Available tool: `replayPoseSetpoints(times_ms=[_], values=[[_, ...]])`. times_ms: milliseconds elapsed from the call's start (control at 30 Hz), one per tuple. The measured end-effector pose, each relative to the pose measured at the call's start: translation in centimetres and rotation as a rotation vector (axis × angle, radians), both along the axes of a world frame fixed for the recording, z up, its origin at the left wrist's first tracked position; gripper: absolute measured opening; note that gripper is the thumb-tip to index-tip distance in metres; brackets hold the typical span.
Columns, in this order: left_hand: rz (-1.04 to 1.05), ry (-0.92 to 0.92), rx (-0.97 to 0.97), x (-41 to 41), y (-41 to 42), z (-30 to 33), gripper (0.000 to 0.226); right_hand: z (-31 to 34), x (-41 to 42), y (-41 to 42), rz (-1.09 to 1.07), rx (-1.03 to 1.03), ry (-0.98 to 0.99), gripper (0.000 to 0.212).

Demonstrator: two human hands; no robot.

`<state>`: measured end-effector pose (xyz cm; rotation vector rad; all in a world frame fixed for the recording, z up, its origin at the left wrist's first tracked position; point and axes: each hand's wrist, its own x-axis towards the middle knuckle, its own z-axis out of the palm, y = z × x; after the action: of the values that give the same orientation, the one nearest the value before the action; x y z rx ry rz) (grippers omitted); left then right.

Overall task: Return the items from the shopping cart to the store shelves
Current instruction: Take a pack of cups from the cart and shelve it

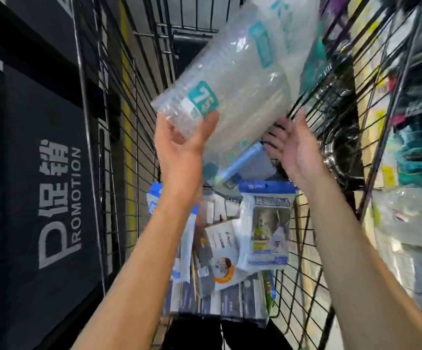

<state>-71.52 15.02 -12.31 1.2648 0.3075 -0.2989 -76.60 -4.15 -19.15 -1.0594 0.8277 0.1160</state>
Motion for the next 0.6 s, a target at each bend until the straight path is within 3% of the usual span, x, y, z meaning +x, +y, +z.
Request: replayPoseSetpoints(times_ms=[67, 133, 167, 267, 333, 433, 500, 600], values=[[-0.137, 0.052, -0.099, 1.5, -0.1, -0.4, 0.041, 1.3, 1.6, -0.1, -0.065, 0.085, -0.143, 0.077], [-0.306, 0.080, -0.039, 2.7, -0.2, -0.5, 0.022, 2.9, 3.1, -0.1, -0.103, 0.146, -0.264, 0.109], [-0.389, 0.081, 0.020, 3.5, -0.1, -0.6, 0.015, 3.6, 3.7, 0.1, -0.122, 0.128, -0.314, 0.111], [-0.622, 0.121, 0.217, 6.9, 1.4, -2.2, 0.022, 4.6, 4.4, -0.4, -0.302, -0.064, -0.312, 0.071], [-0.569, 0.225, 0.442, 8.7, 2.5, -5.2, 0.024, 4.6, 3.9, -0.8, -0.402, -0.241, -0.263, 0.053], [-0.479, 0.434, 0.733, 8.8, 4.3, -11.3, 0.035, 3.4, 2.6, -1.3, -0.394, -0.475, -0.210, 0.055], [-0.593, 0.569, 0.799, 7.4, 4.7, -14.1, 0.047, 2.5, 2.0, -1.1, -0.347, -0.554, -0.145, 0.062], [-0.506, 0.583, 0.783, 5.8, 4.1, -15.9, 0.048, 1.3, 0.8, -0.2, -0.310, -0.599, -0.043, 0.072]])
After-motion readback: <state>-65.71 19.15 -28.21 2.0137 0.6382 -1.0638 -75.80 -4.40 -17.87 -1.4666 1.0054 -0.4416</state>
